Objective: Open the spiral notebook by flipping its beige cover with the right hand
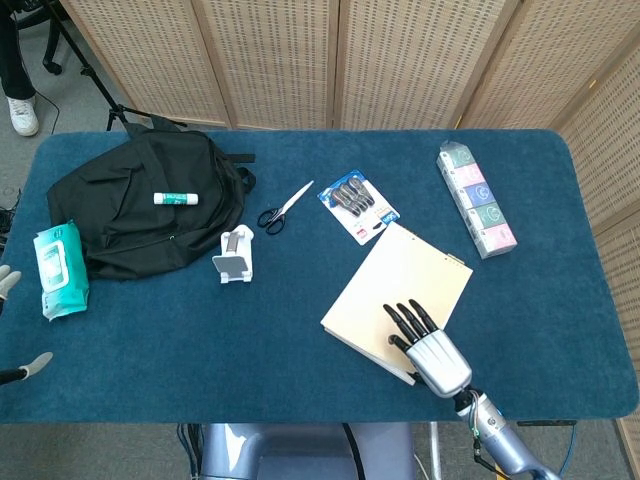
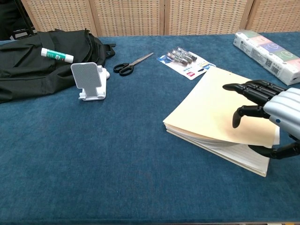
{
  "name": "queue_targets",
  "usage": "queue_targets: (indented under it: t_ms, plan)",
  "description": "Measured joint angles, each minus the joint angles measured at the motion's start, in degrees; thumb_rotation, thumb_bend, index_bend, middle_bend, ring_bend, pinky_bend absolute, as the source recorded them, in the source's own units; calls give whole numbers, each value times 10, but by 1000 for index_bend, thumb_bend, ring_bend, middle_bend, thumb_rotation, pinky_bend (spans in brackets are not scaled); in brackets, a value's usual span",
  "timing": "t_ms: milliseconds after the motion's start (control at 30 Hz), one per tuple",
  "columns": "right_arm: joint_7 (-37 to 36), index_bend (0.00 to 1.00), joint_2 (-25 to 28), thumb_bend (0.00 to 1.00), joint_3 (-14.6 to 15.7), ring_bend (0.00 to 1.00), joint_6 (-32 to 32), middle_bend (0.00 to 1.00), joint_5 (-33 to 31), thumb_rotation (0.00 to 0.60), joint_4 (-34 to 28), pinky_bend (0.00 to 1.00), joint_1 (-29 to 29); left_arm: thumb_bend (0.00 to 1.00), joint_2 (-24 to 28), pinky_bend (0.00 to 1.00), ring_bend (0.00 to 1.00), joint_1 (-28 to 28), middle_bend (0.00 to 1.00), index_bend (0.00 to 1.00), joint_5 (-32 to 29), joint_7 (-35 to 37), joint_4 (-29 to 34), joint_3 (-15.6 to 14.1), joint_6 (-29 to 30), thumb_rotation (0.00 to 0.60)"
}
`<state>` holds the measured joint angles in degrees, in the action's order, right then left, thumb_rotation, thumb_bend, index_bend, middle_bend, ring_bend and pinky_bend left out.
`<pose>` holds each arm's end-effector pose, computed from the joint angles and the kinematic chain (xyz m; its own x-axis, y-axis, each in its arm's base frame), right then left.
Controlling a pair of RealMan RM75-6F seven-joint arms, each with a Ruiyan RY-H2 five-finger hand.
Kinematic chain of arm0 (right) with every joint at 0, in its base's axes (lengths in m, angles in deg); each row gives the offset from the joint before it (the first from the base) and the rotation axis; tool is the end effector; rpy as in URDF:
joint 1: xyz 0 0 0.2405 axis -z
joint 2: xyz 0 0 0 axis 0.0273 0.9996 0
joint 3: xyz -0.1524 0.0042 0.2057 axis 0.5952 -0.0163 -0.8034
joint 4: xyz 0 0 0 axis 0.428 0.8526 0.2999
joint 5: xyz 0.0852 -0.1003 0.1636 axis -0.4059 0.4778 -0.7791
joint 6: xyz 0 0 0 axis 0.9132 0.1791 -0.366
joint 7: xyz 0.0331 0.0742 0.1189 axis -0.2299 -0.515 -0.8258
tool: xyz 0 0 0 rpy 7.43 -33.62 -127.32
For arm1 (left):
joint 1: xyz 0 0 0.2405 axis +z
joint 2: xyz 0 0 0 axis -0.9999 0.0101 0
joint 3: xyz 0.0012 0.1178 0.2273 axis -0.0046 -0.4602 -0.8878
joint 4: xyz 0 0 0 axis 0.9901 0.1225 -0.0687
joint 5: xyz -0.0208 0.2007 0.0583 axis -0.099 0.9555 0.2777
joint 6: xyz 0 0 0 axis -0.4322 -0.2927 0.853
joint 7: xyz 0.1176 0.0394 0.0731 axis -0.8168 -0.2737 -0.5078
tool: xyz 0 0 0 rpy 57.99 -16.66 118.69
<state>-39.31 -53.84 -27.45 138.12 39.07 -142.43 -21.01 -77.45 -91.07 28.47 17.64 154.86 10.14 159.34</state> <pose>-0.2293 -0.2134 -0.0089 0.5313 -0.0229 0.8469 -0.7087 -0.5597 0.4295 -0.2761 0.1573 0.2113 0.2663 -0.0054 0.9639 0.9638 0.0170 -0.2662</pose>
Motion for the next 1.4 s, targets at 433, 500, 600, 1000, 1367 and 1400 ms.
queue_targets:
  t_ms: [433,500,600,1000,1367,1400]
  plan:
    - [6,529,12,440,-3,0,-19,10,-16,600,-26,0,-12,0,2,0,0,1,0,0,2,6,-2,0,1,600]
    - [6,550,13,440,-4,0,-19,10,-17,600,-29,0,-13,0,2,0,0,1,0,0,3,7,-2,0,1,600]
    - [5,562,14,428,-4,0,-20,10,-18,600,-33,0,-14,0,3,0,0,1,0,0,3,7,-2,0,1,600]
    - [6,607,20,351,-7,0,-25,10,-27,600,-44,0,-20,0,4,0,0,1,0,0,3,9,-2,0,0,600]
    - [4,654,23,546,-7,0,-31,10,-36,600,-50,0,-24,0,5,0,0,2,0,0,4,12,-2,0,0,600]
    - [4,657,23,559,-7,0,-31,10,-36,600,-51,0,-24,0,5,0,0,2,0,0,4,13,-2,0,0,600]
